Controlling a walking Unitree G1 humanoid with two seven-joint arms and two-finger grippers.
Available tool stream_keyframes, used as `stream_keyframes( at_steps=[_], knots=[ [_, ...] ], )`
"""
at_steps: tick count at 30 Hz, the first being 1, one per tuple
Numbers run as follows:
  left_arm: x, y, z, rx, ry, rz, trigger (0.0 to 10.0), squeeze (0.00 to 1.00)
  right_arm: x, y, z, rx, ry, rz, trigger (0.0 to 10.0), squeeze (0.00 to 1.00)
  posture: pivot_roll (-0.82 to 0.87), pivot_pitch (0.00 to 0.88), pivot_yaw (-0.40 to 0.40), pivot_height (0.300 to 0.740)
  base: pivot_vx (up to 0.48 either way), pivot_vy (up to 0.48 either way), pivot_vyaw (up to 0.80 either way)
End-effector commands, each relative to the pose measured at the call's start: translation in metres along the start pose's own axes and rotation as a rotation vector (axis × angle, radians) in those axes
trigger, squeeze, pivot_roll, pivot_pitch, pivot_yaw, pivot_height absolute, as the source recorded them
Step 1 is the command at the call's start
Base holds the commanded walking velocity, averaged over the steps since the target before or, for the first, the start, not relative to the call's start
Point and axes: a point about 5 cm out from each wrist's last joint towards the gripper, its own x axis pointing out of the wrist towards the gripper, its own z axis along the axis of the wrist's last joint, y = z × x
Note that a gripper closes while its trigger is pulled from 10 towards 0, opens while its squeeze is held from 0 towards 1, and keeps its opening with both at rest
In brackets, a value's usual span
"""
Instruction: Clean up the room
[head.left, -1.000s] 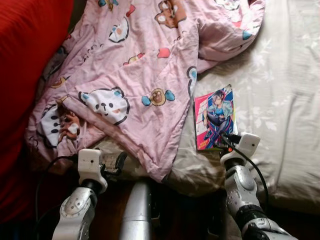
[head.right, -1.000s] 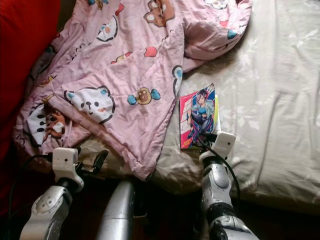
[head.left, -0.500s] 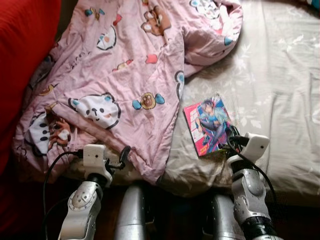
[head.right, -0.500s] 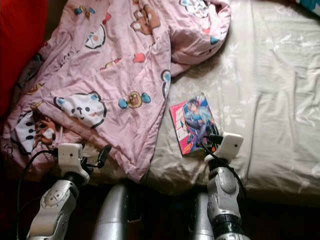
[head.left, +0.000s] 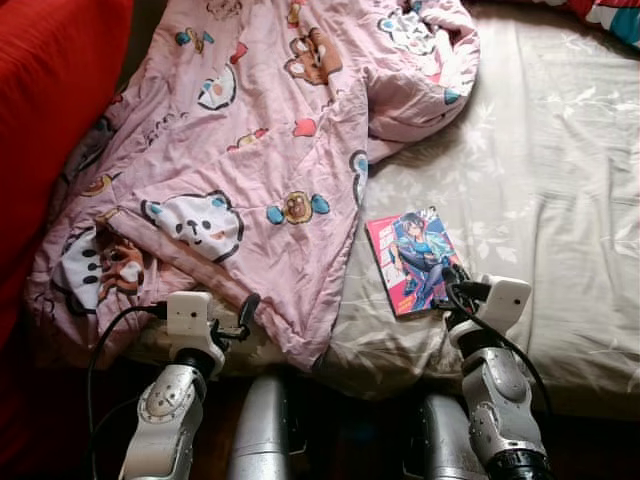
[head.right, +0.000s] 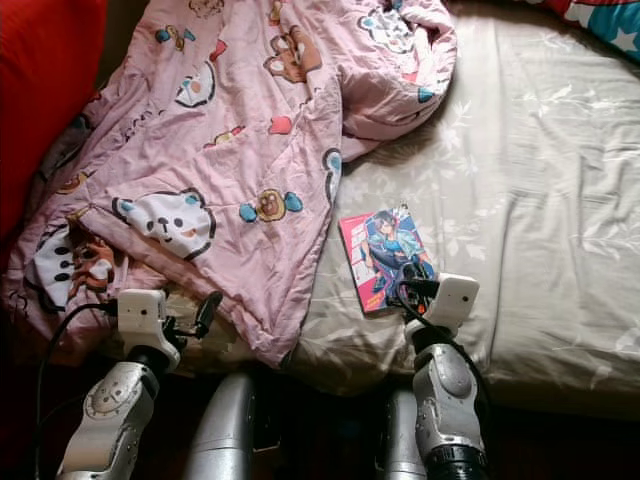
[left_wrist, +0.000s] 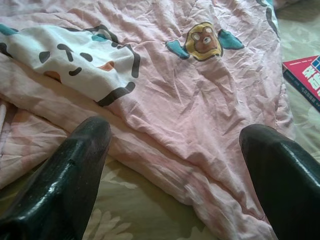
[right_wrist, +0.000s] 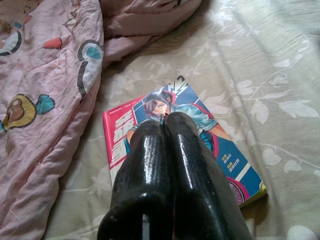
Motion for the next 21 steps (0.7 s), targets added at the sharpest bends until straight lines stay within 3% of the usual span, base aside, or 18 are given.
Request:
stream_keyframes(
  at_steps=[1,11,19,21],
  knots=[
    [-0.006,0.001,-0.013,0.018,0.054,0.006,10.0,0.0,-0.003,0.0,-0.008,0.007,0.035,-0.009,10.0,0.0,0.07,0.238,0.078,0.621,0.0,0.0,0.0],
    [-0.007,-0.005,-0.017,-0.011,0.068,-0.011,10.0,0.0,-0.002,-0.009,-0.015,-0.006,0.084,-0.093,10.0,0.0,0.07,0.238,0.063,0.621,0.0,0.0,0.0],
    [-0.008,-0.005,-0.015,-0.023,0.046,0.002,10.0,0.0,-0.005,-0.008,-0.02,-0.016,0.097,-0.09,10.0,0.0,0.08,0.238,0.055,0.621,0.0,0.0,0.0],
    [-0.008,-0.003,-0.014,-0.024,0.042,0.011,10.0,0.0,-0.006,-0.006,-0.022,-0.001,0.1,-0.08,10.0,0.0,0.07,0.238,0.053,0.621,0.0,0.0,-0.69]
  ],
)
